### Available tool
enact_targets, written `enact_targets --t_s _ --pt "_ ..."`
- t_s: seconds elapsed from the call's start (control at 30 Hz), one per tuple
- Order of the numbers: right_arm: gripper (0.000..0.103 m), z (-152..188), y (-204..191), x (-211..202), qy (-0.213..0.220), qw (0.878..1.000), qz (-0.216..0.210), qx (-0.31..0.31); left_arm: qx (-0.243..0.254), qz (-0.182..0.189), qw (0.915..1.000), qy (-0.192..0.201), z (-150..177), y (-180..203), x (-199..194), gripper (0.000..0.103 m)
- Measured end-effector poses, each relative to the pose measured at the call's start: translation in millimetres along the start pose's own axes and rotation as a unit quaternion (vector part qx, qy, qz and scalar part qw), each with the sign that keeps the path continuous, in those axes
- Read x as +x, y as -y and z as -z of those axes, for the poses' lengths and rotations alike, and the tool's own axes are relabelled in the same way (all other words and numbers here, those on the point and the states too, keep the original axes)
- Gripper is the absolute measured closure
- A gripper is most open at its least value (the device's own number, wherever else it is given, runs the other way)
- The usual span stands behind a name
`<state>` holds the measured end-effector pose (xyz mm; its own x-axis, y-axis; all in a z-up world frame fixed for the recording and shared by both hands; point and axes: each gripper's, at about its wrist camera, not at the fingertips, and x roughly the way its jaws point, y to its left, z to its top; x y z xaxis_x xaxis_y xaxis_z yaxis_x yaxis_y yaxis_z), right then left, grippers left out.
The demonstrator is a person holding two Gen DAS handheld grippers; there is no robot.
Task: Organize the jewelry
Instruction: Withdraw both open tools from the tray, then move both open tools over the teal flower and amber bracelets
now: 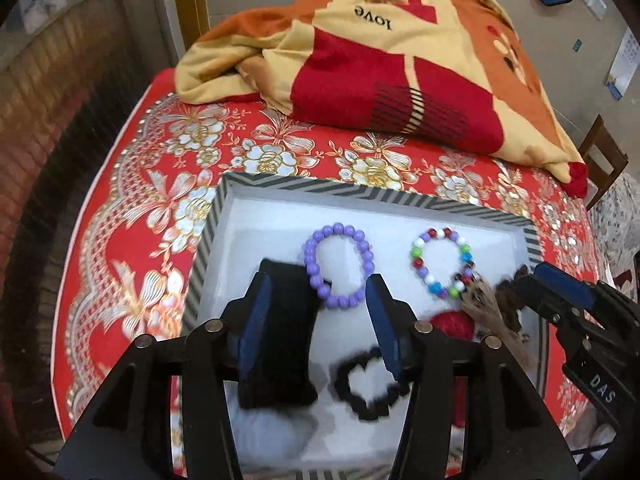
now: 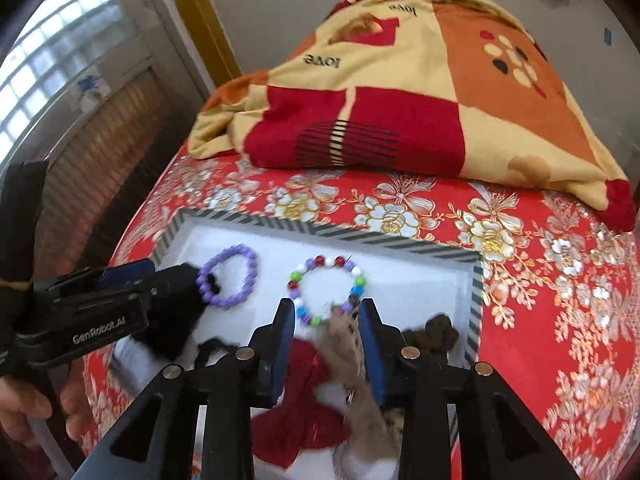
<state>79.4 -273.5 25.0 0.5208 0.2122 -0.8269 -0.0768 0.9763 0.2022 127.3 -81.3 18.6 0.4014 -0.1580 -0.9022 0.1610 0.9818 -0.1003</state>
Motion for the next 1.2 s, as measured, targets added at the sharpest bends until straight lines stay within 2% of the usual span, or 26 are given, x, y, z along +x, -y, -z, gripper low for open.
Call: enact_targets --t_s 0.13,0.33,0.6,0.93,1.2 --pt "0.065 21 -9 -25 0.015 1.0 -0.01 0.004 0.007 -0.003 0.9998 0.016 16 6 -21 0.054" --pt "0.065 57 -17 -55 0.027 1.0 -0.007 0.009 0.018 0.0 0.9992 0.036 48 18 -52 0.054" --pt "0.064 103 -12 -90 0.039 0.999 -0.005 0.021 0.018 0.0 0.9993 0.034 88 30 -74 0.054" --pt "0.063 156 -7 -114 0.023 1.0 0.006 0.016 0.02 -0.001 0.9994 0.027 136 37 -95 0.054" --pt "0.063 203 13 -110 -0.016 0.999 0.018 0.028 -0.012 -0.008 0.9999 -0.002 164 12 -91 0.05"
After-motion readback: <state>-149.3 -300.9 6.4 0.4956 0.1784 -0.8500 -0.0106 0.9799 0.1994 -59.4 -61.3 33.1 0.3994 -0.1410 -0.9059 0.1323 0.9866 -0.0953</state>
